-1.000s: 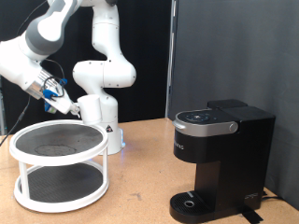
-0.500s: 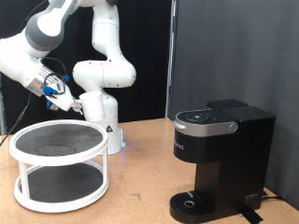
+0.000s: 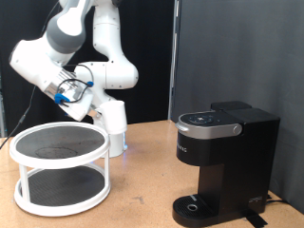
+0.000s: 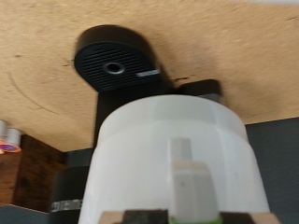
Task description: Make a cup of coffee with the keurig machine
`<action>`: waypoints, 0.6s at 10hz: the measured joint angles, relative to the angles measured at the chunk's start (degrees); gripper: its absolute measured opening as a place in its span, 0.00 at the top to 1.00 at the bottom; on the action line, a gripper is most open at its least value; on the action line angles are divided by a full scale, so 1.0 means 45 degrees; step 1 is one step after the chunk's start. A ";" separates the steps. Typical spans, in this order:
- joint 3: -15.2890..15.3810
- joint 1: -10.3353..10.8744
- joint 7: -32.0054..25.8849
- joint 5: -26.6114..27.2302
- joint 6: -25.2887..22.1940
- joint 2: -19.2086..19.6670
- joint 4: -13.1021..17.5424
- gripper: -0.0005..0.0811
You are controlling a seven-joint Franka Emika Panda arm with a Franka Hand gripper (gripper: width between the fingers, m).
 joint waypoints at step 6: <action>0.1336 0.0971 0.0912 0.1386 0.1370 0.1068 0.0549 0.98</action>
